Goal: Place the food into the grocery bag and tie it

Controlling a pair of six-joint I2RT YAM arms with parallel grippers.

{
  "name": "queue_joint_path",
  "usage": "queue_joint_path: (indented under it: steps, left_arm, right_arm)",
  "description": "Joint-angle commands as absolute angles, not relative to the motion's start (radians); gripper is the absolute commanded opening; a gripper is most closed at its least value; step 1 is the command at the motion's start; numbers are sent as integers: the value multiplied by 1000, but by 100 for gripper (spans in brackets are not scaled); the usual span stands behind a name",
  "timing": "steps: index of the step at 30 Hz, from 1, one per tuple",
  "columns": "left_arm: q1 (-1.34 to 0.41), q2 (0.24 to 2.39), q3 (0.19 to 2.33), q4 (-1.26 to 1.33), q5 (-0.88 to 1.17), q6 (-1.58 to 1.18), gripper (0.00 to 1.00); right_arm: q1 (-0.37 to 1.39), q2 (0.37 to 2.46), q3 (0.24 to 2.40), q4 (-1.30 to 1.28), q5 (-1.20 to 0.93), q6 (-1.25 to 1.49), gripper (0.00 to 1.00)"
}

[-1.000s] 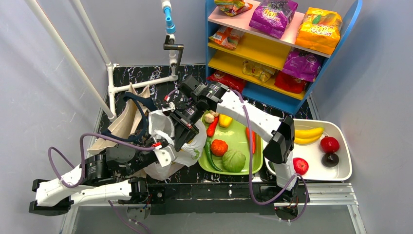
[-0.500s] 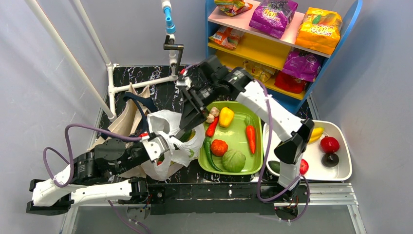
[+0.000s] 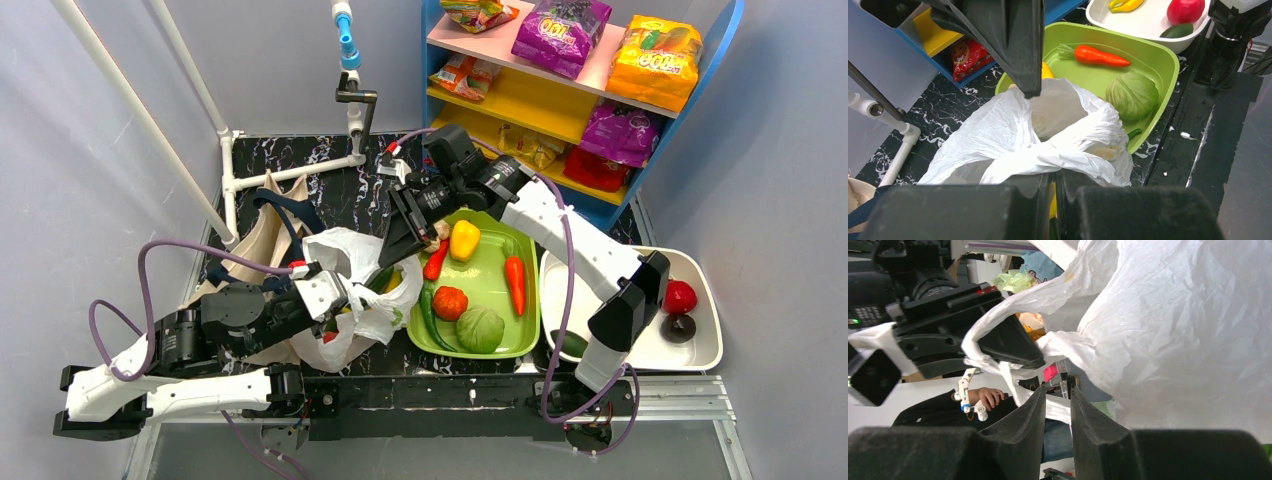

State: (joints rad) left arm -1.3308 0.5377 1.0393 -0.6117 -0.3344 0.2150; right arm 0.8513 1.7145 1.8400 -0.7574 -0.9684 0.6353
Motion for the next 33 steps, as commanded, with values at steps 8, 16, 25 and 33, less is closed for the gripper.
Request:
queue_joint_path:
  steps: [8,16,25,33]
  left_arm:
    - [-1328,545,1116,-642,-341,104,0]
    - [-1328,559,1138,-667,-364,28,0]
    - [-1328,489,1110,-659,-512,-74,0]
    - [-1328,453,1093,-669,-821,-206,0]
  right_arm:
    - [958,1746,1781,-650,-1030,498,32]
    - [1041,1746,1722,-507,-1048,514,36]
    - [1075,1657,1511,-69,-1032,700,50]
    - [1114,1659,1499,213,-830,786,56]
